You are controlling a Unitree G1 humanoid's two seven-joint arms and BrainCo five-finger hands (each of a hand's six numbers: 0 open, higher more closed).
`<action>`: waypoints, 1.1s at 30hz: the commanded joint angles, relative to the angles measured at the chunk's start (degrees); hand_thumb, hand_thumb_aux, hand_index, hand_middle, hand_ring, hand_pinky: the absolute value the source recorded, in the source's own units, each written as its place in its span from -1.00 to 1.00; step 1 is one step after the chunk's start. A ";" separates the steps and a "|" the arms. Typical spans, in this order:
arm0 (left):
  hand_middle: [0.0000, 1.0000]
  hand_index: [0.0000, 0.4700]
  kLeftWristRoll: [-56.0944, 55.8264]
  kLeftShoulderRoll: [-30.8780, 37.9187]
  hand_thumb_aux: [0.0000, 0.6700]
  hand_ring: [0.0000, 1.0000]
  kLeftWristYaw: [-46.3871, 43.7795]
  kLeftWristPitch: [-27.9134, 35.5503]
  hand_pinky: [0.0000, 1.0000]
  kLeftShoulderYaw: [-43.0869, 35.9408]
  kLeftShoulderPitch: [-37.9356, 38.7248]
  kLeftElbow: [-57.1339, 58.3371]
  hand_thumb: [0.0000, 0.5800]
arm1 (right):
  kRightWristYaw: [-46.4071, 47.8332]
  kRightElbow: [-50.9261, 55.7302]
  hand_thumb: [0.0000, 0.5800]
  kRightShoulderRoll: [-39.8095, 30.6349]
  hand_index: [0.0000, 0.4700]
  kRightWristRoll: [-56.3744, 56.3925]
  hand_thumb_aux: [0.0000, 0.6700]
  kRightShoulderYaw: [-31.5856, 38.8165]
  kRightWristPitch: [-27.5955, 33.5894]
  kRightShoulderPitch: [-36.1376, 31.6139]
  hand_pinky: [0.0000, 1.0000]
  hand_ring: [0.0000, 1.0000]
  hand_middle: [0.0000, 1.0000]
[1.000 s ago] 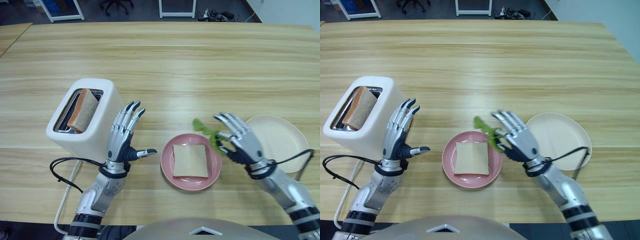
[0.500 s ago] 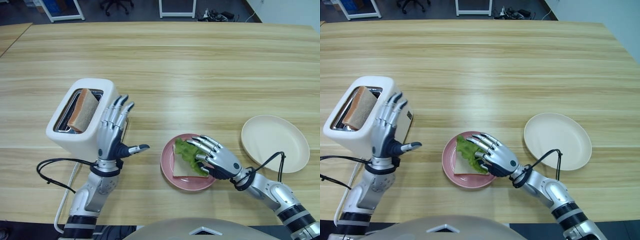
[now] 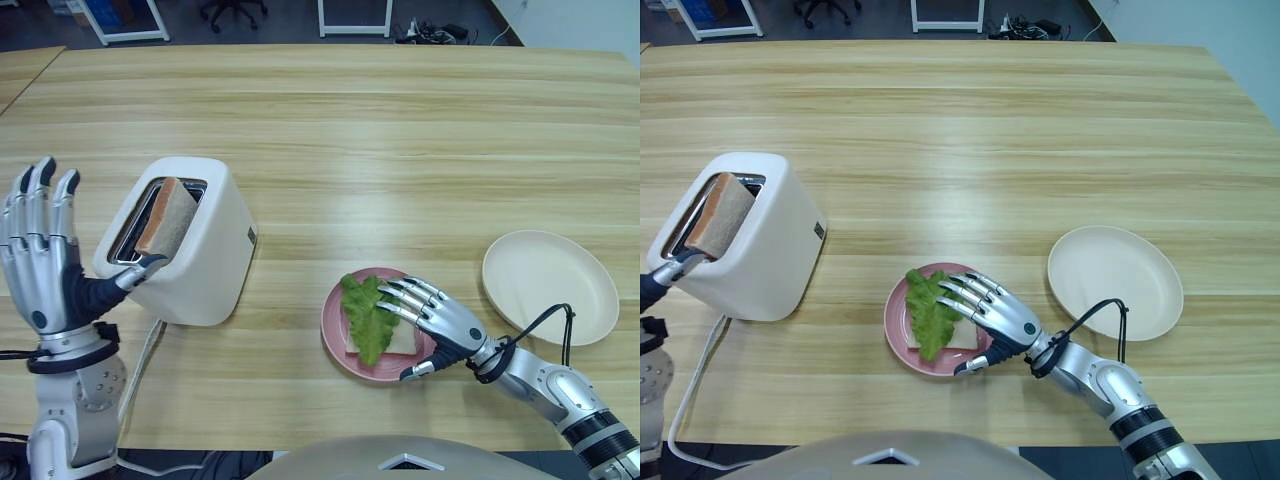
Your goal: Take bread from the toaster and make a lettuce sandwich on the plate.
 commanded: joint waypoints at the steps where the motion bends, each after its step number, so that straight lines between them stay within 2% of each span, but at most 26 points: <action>1: -1.00 -1.00 -2.76 4.21 -1.00 -1.00 -6.93 1.45 -1.00 -0.49 -0.72 6.14 -1.00 | -1.22 -0.45 -1.00 0.81 -1.00 0.39 -1.00 -1.14 1.09 -0.43 -1.00 -1.00 -1.00; 12: -1.00 -0.99 -6.81 10.25 -0.99 -1.00 -17.06 -2.82 -1.00 -6.60 -3.15 12.82 -0.98 | -1.08 0.75 -1.00 1.48 -1.00 -0.08 -1.00 -0.51 1.22 -0.76 -1.00 -1.00 -1.00; 14: -1.00 -0.89 -6.99 11.01 -0.89 -1.00 -18.44 -3.49 -1.00 -7.84 -3.71 13.43 -0.79 | -1.00 0.85 -1.00 1.67 -1.00 -0.10 -1.00 -0.41 1.32 -0.79 -1.00 -1.00 -1.00; 15: -1.00 -0.71 -7.02 11.35 -0.71 -1.00 -18.73 -3.65 -1.00 -8.26 -4.00 13.97 -0.46 | -0.98 0.83 -1.00 1.78 -1.00 -0.12 -1.00 -0.34 1.36 -0.75 -1.00 -1.00 -1.00; 16: -1.00 -0.30 -6.69 11.70 -0.30 -1.00 -18.73 -3.59 -1.00 -8.43 -4.24 14.59 0.15 | -0.99 0.81 -1.00 1.83 -1.00 -0.13 -1.00 -0.26 1.31 -0.67 -1.00 -1.00 -1.00; 17: -1.00 0.02 -6.43 11.99 0.02 -1.00 -18.57 -3.53 -1.00 -8.43 -4.38 15.13 0.52 | -1.02 0.79 -1.00 1.86 -1.00 -0.13 -1.00 -0.18 1.25 -0.58 -1.00 -1.00 -1.00; 18: -1.00 0.33 -6.42 12.14 0.33 -1.00 -18.23 -3.67 -1.00 -8.31 -4.47 15.53 0.78 | -1.03 0.78 -1.00 1.85 -1.00 -0.08 -1.00 -0.15 1.19 -0.46 -1.00 -1.00 -1.00; 19: -1.00 0.91 -6.29 12.25 0.91 -1.00 -17.73 -3.86 -1.00 -8.31 -4.59 15.77 1.00 | -1.07 0.84 -1.00 1.82 -1.00 0.01 -1.00 -0.17 1.15 -0.35 -1.00 -1.00 -1.00; 20: -1.00 1.00 -6.12 12.29 1.00 -1.00 -16.81 -4.32 -1.00 -8.41 -4.92 15.89 1.00 | -1.15 0.94 -1.00 1.84 -1.00 0.07 -1.00 -0.17 1.18 -0.19 -1.00 -1.00 -1.00; 22: -1.00 1.00 -5.52 12.39 1.00 -1.00 -15.26 -4.87 -1.00 -8.71 -5.57 15.87 1.00 | -1.35 1.20 -1.00 1.96 -1.00 0.09 -1.00 -0.09 1.20 0.04 -1.00 -1.00 -1.00; 23: -0.80 1.00 -5.25 12.41 1.00 -0.80 -14.54 -5.06 -0.80 -8.86 -5.92 15.96 1.00 | -1.40 1.29 -1.00 2.06 -1.00 0.12 -1.00 0.00 1.18 0.14 -1.00 -1.00 -1.00; 24: -0.35 1.00 -5.06 12.42 1.00 -0.35 -13.95 -5.18 -0.35 -8.98 -6.28 16.15 1.00 | -1.40 1.31 -1.00 2.17 -1.00 0.16 -1.00 0.11 1.15 0.25 -1.00 -1.00 -1.00; 25: 0.62 1.00 -4.95 12.48 1.00 0.62 -13.54 -5.26 0.62 -9.12 -6.56 16.38 1.00 | -1.43 1.33 -1.00 2.26 -1.00 0.19 -1.00 0.20 1.12 0.34 -1.00 -1.00 -1.00; 26: 0.91 1.00 -4.90 12.69 1.00 0.91 -13.17 -5.43 0.91 -9.31 -6.88 16.85 1.00 | -1.44 1.28 -1.00 2.38 -1.00 0.23 -1.00 0.29 1.19 0.44 -1.00 -1.00 -1.00; 27: 1.00 1.00 -4.85 12.78 1.00 1.00 -12.49 -5.80 1.00 -9.38 -7.04 17.30 1.00 | -1.47 1.27 -1.00 2.49 -1.00 0.27 -1.00 0.35 1.25 0.48 -1.00 -1.00 -1.00; 33: 1.00 1.00 -3.52 10.86 1.00 1.00 -2.05 -6.80 1.00 -8.02 -11.95 19.62 1.00 | -2.94 1.79 -1.00 3.21 -1.00 0.53 -1.00 0.19 1.67 0.71 -1.00 -1.00 -1.00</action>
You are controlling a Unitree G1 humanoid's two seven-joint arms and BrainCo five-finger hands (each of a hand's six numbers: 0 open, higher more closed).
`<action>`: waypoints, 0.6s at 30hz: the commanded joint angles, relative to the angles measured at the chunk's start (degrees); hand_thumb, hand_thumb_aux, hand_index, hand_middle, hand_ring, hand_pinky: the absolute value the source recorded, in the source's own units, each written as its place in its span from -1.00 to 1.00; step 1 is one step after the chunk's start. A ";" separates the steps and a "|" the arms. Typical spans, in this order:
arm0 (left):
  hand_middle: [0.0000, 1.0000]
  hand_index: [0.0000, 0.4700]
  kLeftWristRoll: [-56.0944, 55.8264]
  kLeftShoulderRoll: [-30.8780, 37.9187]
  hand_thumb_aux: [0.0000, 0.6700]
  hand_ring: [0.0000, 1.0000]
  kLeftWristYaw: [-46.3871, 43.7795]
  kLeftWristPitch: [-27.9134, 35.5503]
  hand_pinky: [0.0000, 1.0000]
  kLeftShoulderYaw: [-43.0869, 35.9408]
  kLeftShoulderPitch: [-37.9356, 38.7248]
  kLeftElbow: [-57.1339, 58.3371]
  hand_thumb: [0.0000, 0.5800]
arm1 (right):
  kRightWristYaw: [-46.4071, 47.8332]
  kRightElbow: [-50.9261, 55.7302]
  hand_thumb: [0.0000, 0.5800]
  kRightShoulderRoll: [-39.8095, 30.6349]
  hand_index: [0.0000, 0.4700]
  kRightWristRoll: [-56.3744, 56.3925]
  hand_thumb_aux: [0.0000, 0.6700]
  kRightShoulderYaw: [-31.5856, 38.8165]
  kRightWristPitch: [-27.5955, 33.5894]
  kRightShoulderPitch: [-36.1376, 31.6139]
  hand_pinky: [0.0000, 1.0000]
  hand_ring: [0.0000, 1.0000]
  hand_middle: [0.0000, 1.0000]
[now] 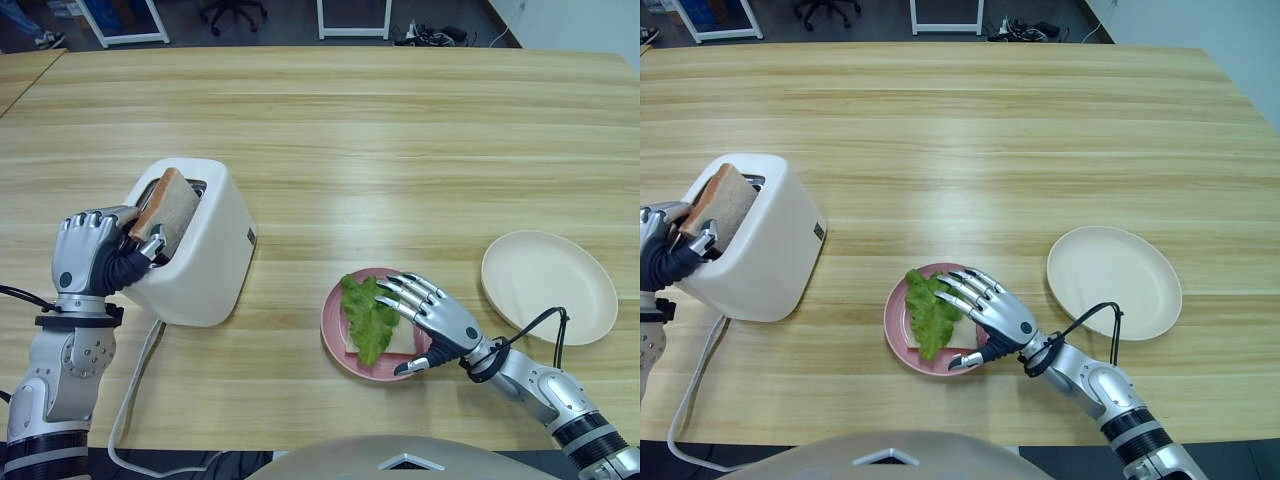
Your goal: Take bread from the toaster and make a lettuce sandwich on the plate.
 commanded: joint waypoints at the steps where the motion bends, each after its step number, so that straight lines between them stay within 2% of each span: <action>1: 1.00 1.00 1.32 -1.85 1.00 1.00 7.03 0.36 1.00 0.67 -3.64 2.65 1.00 | -1.63 0.60 -1.00 0.95 -1.00 0.63 -1.00 -0.44 0.77 0.50 -1.00 -1.00 -1.00; 6: 1.00 1.00 -1.52 -6.18 1.00 1.00 18.11 -4.29 1.00 2.01 -10.78 0.01 1.00 | -8.64 0.16 -1.00 3.52 -1.00 1.85 -1.00 -3.74 2.73 0.04 -1.00 -1.00 -1.00; 9: 1.00 1.00 -5.74 -9.36 1.00 1.00 18.68 -9.73 1.00 -0.21 -12.53 -3.94 1.00 | -11.65 -0.11 -1.00 4.29 -1.00 3.39 -1.00 -5.64 2.56 -0.09 -1.00 -1.00 -1.00; 14: 1.00 1.00 -19.29 -13.31 1.00 1.00 7.70 -15.47 1.00 -10.05 -11.34 -10.96 1.00 | -14.09 -0.02 -1.00 4.04 -1.00 5.67 -1.00 -7.28 0.18 0.32 -1.00 -1.00 -1.00; 18: 1.00 1.00 -33.17 -14.32 1.00 1.00 -7.43 -14.92 1.00 -23.62 -7.17 -16.16 1.00 | -15.52 -0.98 -1.00 3.50 -1.00 7.00 -1.00 -8.90 -1.85 1.15 -1.00 -1.00 -1.00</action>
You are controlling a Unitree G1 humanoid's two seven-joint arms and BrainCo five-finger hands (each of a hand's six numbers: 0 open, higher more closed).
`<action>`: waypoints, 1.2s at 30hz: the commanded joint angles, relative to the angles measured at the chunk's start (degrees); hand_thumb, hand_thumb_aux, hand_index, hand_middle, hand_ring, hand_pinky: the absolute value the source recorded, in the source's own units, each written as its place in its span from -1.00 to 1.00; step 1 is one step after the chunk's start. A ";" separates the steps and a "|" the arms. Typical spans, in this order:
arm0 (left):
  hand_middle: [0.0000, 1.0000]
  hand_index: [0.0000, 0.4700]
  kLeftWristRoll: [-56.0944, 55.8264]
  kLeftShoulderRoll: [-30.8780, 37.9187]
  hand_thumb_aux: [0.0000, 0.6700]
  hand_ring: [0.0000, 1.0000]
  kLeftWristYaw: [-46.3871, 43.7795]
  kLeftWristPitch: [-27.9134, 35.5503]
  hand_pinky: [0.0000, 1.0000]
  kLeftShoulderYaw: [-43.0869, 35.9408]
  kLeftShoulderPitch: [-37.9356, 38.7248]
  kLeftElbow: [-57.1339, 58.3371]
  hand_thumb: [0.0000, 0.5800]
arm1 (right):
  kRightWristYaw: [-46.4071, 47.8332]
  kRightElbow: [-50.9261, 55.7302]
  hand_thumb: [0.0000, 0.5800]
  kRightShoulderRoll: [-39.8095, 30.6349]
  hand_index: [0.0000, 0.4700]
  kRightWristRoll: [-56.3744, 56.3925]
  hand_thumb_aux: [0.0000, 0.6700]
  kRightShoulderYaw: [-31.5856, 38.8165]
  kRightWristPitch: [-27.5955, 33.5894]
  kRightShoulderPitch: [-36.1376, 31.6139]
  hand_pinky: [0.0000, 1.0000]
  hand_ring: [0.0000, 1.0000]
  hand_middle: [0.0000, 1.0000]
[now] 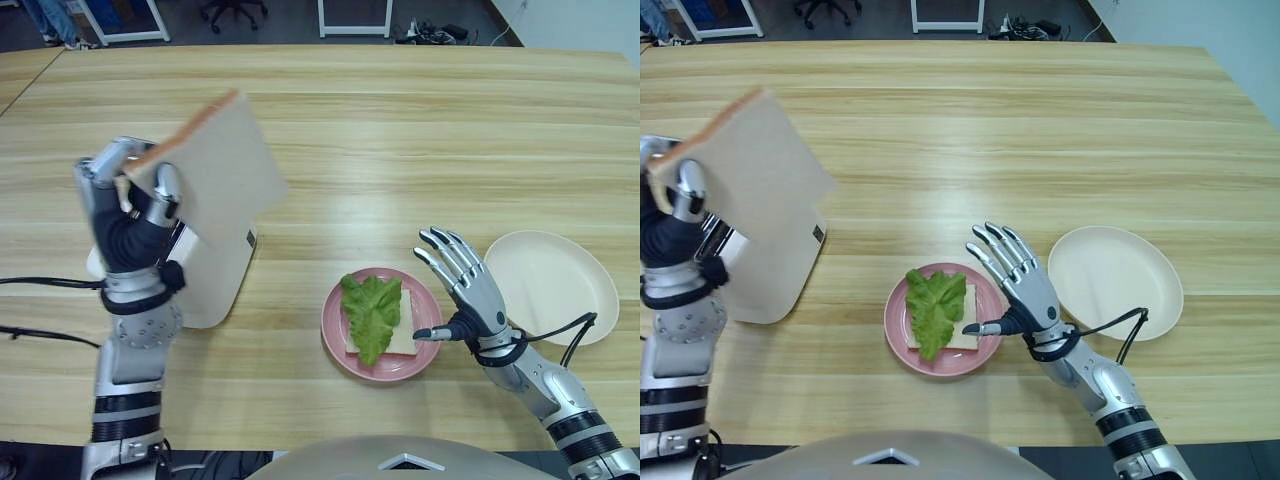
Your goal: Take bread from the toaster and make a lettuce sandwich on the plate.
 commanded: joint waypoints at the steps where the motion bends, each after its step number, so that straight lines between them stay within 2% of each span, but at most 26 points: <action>1: 1.00 1.00 -11.81 -1.23 1.00 1.00 -14.06 1.48 1.00 -13.33 4.58 -3.89 1.00 | -1.46 -1.54 -1.00 -0.60 -1.00 1.53 -1.00 -2.40 -1.79 1.01 -1.00 -1.00 -1.00; 4: 1.00 1.00 -16.58 -4.24 1.00 1.00 -21.46 4.47 1.00 -20.68 6.11 -2.32 1.00 | -2.52 -3.57 -1.00 -0.72 -1.00 1.54 -1.00 -3.50 -3.76 1.23 -1.00 -1.00 -1.00; 8: 1.00 1.00 -18.21 -8.19 1.00 1.00 -28.48 6.62 1.00 -25.70 6.40 3.77 1.00 | -1.67 -6.15 -1.00 -1.48 -1.00 1.57 -1.00 -4.10 -6.65 1.71 -1.00 -1.00 -1.00; 14: 1.00 1.00 -13.79 -13.10 1.00 1.00 -33.35 5.65 1.00 -28.20 2.96 15.92 1.00 | 2.57 -6.21 -1.00 -2.55 -1.00 1.11 -1.00 -2.17 -11.09 2.37 -1.00 -1.00 -1.00; 22: 1.00 1.00 -4.75 -16.03 1.00 1.00 -29.55 0.13 1.00 -25.12 -3.89 31.57 1.00 | 4.24 -4.13 -1.00 -2.31 -1.00 0.51 -1.00 -1.58 -13.27 3.06 -1.00 -1.00 -1.00; 29: 1.00 1.00 -0.02 -15.59 1.00 1.00 -27.23 -3.40 1.00 -23.47 -6.28 37.06 1.00 | 7.15 -3.55 -1.00 -2.73 -1.00 0.70 -1.00 -1.10 -13.83 4.89 -1.00 -1.00 -1.00; 36: 1.00 1.00 6.16 -15.03 1.00 1.00 -24.88 -4.91 1.00 -24.67 -6.56 41.28 1.00 | 18.72 0.39 -1.00 -4.94 -1.00 1.65 -1.00 3.81 -14.24 5.83 -1.00 -1.00 -1.00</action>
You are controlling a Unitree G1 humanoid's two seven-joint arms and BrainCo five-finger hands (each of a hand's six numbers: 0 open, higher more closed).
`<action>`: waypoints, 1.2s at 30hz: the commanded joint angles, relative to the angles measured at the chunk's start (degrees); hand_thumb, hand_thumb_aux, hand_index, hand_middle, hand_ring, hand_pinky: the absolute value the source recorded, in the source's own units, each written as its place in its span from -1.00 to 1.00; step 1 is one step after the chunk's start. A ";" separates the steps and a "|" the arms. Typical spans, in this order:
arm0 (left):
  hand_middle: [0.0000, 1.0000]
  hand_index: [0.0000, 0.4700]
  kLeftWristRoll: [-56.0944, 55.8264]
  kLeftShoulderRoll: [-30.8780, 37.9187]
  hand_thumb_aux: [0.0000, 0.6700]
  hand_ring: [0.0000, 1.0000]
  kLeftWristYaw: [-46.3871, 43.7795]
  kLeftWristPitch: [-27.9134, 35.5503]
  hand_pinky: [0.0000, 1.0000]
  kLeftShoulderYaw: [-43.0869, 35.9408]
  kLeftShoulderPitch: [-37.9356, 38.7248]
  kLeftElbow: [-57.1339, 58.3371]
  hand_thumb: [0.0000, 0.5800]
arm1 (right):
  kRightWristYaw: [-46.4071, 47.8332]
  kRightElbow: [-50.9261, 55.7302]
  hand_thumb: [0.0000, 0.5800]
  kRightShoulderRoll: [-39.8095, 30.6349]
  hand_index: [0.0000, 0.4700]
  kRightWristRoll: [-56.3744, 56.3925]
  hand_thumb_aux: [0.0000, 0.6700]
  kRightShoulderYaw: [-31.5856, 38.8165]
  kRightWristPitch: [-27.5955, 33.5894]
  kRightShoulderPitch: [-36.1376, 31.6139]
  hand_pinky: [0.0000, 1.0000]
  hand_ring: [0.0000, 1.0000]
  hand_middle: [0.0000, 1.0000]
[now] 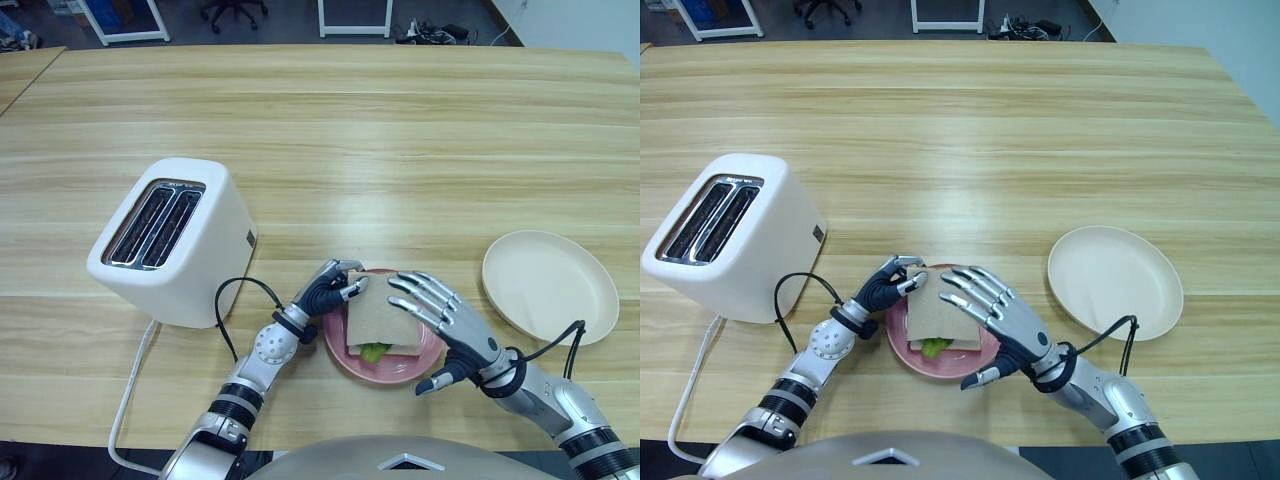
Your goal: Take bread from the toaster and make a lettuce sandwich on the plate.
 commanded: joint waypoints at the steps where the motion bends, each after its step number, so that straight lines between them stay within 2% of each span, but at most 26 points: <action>1: 1.00 1.00 4.15 0.47 1.00 1.00 1.73 -0.60 1.00 -0.65 -0.41 2.86 1.00 | 6.71 2.92 -1.00 -1.75 -1.00 0.57 -1.00 2.76 0.04 0.63 -1.00 -1.00 -1.00; 9: 1.00 1.00 10.96 0.54 1.00 1.00 8.38 -0.79 1.00 -0.84 -2.45 7.41 1.00 | 15.78 6.88 -1.00 -4.09 -1.00 0.98 -1.00 5.40 2.52 1.31 -1.00 -1.00 -1.00; 12: 0.99 1.00 17.14 1.62 1.00 0.99 15.15 0.55 0.99 -0.95 -3.71 7.58 1.00 | 21.13 7.05 -1.00 -6.23 -1.00 1.79 -1.00 6.34 3.83 2.22 -1.00 -1.00 -1.00; 13: 0.58 1.00 20.44 2.31 1.00 0.58 19.17 1.64 0.58 -0.77 -4.36 7.00 1.00 | 22.60 7.05 -1.00 -6.87 -1.00 1.85 -1.00 6.69 4.20 2.40 -1.00 -1.00 -1.00; 14: -0.41 0.45 23.89 3.09 0.45 -0.41 23.70 3.16 -0.41 -0.28 -5.00 5.83 0.85 | 23.77 6.95 -1.00 -7.44 -1.00 1.89 -1.00 6.97 4.54 2.56 -1.00 -1.00 -1.00; 15: -0.94 -1.00 26.98 3.83 -1.00 -0.94 28.42 4.86 -0.94 0.60 -5.58 4.23 -1.00 | 24.66 6.79 -1.00 -7.85 -1.00 2.04 -1.00 7.15 4.77 2.69 -1.00 -1.00 -1.00; 16: -1.00 -1.00 29.32 4.59 -1.00 -1.00 32.39 6.34 -1.00 1.52 -6.07 2.56 -1.00 | 25.30 6.56 -1.00 -8.10 -1.00 2.20 -1.00 7.24 5.03 2.77 -1.00 -1.00 -1.00; 20: -1.00 -1.00 35.33 7.53 -1.00 -1.00 44.59 12.13 -1.00 4.99 -6.34 -4.65 -1.00 | 25.65 5.90 -1.00 -8.30 -1.00 1.82 -1.00 7.50 5.71 2.07 -1.00 -1.00 -1.00; 23: -1.00 -1.00 36.27 9.06 -1.00 -1.00 48.05 13.63 -1.00 6.97 -3.88 -11.72 -1.00 | 20.66 6.87 -1.00 -6.61 -1.00 -2.04 -1.00 7.49 6.56 -1.47 -1.00 -1.00 -1.00; 25: -1.00 -1.00 33.02 9.74 -1.00 -1.00 45.94 10.16 -1.00 6.28 -0.44 -16.79 -1.00 | 11.14 8.52 -1.00 -3.06 -1.00 -4.75 -1.00 7.19 6.02 -5.59 -1.00 -1.00 -1.00; 26: -1.00 -1.00 27.07 10.76 -1.00 -1.00 41.50 5.92 -1.00 4.22 2.13 -19.35 -1.00 | 5.45 9.29 -1.00 -0.34 -1.00 -4.30 -1.00 6.49 4.80 -7.33 -1.00 -1.00 -1.00; 27: -1.00 -1.00 20.90 12.31 -1.00 -1.00 36.94 1.70 -1.00 1.58 4.74 -21.85 -1.00 | 0.38 9.81 0.53 2.13 0.04 -3.24 0.04 5.72 3.22 -8.70 -0.38 -0.38 -0.38; 28: -0.41 -0.58 13.84 14.35 -0.58 -0.41 32.02 -2.04 -0.41 -1.54 7.25 -24.27 -0.24 | -3.18 10.31 0.99 4.49 0.88 -0.88 0.88 4.72 1.45 -9.59 1.00 1.00 1.00; 29: 0.51 1.00 8.15 16.58 1.00 0.51 27.93 -5.17 0.51 -4.17 9.33 -26.19 1.00 | -5.70 10.47 1.00 6.00 1.00 0.77 1.00 3.93 0.15 -10.41 1.00 1.00 1.00; 30: 1.00 1.00 3.96 18.85 1.00 1.00 24.54 -7.41 1.00 -6.37 10.96 -27.39 1.00 | -7.23 10.49 1.00 7.23 1.00 2.74 1.00 3.10 -0.96 -10.93 1.00 1.00 1.00; 33: 1.00 1.00 -3.37 25.10 1.00 1.00 15.27 -11.47 1.00 -9.44 16.08 -28.37 1.00 | -7.68 8.23 1.00 8.04 1.00 10.67 1.00 -0.72 -3.68 -9.94 1.00 1.00 1.00; 36: 1.00 1.00 -7.99 29.98 1.00 1.00 7.60 -11.73 1.00 -10.82 22.16 -29.68 1.00 | 0.20 5.49 1.00 2.13 1.00 20.46 1.00 -0.80 -7.38 -4.53 1.00 1.00 1.00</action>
